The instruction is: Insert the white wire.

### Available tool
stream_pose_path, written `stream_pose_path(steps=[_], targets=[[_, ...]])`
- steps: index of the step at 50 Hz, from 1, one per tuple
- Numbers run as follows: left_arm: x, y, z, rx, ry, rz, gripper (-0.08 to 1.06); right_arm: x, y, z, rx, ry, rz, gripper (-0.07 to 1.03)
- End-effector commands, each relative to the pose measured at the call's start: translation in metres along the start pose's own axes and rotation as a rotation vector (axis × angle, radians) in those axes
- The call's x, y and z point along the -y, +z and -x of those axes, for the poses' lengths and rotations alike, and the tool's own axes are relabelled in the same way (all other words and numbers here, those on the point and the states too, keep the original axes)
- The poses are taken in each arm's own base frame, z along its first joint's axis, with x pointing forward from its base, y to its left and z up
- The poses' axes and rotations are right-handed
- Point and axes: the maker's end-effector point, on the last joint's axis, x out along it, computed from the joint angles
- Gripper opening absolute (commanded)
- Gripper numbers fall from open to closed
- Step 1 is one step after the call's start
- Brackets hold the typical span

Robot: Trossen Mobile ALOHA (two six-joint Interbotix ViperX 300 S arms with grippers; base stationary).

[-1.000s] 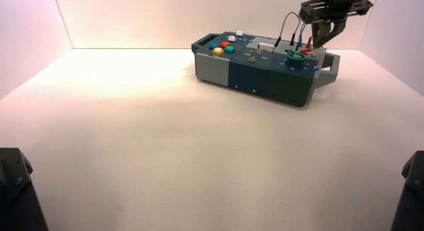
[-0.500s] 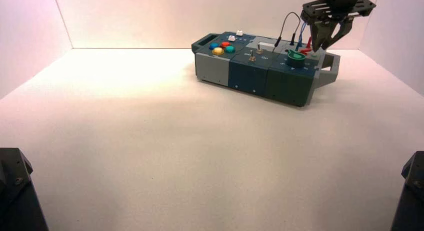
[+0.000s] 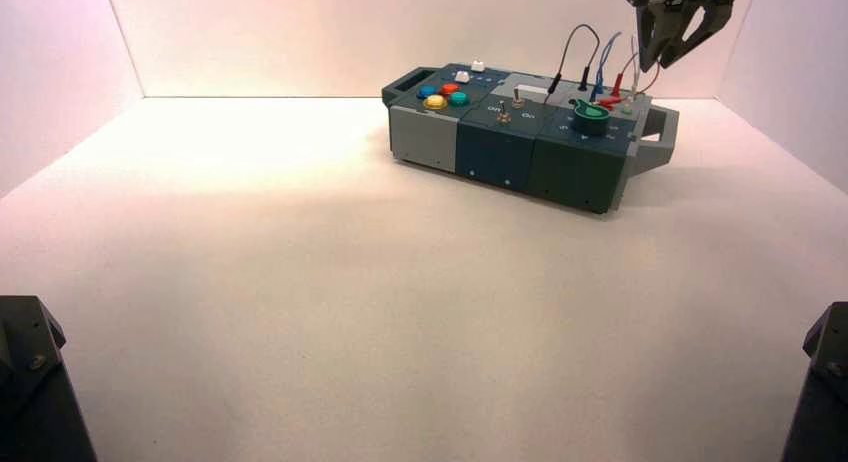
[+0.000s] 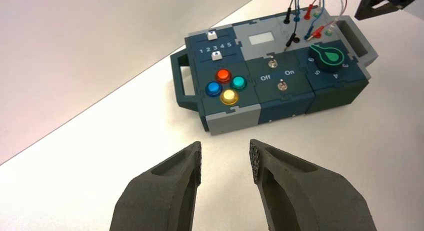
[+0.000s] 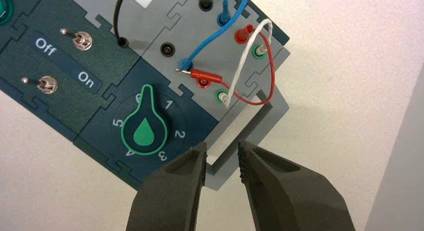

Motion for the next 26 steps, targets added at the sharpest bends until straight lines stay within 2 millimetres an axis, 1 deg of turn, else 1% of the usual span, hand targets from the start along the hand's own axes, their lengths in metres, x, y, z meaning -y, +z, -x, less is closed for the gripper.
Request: stream_pose_path(steps=[1,6,15,26], targets=[[-0.009,0.008,0.005,0.033,0.027,0.005,0.53,-0.002,0.004,0.021,0.068,0.000,-0.005,0.36],[-0.009,0.008,0.005,0.031,0.027,0.003,0.53,-0.005,0.003,0.023,0.090,0.003,-0.002,0.36],[-0.009,0.006,0.003,0.025,0.027,0.005,0.53,-0.006,0.007,0.034,0.162,0.003,-0.008,0.36],[-0.009,0.004,0.002,0.025,0.027,0.005,0.53,-0.006,0.007,0.033,0.181,0.001,-0.005,0.36]])
